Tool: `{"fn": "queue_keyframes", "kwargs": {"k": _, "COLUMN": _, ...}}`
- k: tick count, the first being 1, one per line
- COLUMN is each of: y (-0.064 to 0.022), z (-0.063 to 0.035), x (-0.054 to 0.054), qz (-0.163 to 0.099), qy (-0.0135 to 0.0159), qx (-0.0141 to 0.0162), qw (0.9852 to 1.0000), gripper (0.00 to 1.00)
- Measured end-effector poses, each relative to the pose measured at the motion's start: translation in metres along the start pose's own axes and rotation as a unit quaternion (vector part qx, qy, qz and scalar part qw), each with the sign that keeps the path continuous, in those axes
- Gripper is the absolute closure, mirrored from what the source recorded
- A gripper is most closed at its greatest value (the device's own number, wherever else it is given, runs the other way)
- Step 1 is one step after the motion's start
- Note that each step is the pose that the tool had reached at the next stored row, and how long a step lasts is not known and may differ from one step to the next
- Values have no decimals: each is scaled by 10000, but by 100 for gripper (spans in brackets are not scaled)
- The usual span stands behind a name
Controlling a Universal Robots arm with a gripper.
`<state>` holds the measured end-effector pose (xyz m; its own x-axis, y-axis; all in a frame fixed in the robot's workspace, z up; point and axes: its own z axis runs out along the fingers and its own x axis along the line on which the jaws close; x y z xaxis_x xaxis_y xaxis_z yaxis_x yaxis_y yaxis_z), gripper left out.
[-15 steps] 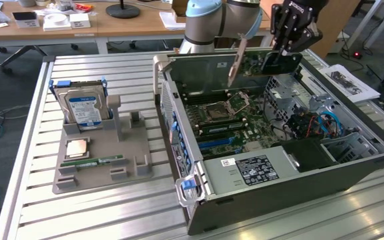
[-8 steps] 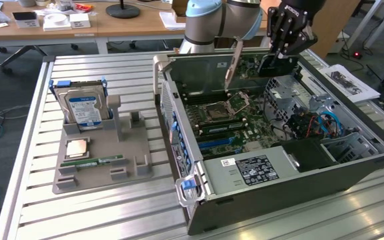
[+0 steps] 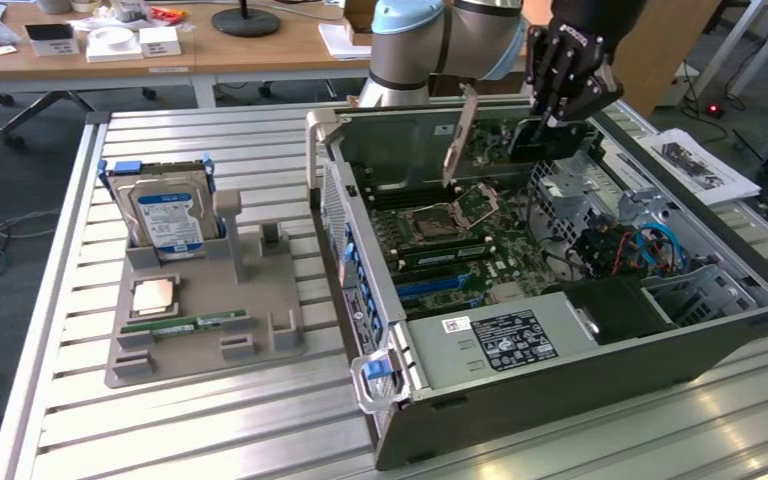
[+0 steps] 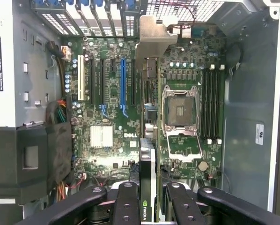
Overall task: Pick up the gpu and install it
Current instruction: 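Insert the gpu into the slot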
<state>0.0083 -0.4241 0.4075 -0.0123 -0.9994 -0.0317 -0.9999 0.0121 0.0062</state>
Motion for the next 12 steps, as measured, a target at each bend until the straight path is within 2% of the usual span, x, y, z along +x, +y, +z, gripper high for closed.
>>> {"fn": "queue_keyframes", "kwargs": {"k": 9, "y": 7, "z": 34, "x": 1, "qz": 0, "qy": 0, "qx": 0, "qw": 10000, "gripper": 73}}
{"fn": "queue_keyframes", "kwargs": {"k": 12, "y": 18, "z": 45, "x": 2, "qz": 0, "qy": -11, "qx": 2, "qw": 10000, "gripper": 73}}
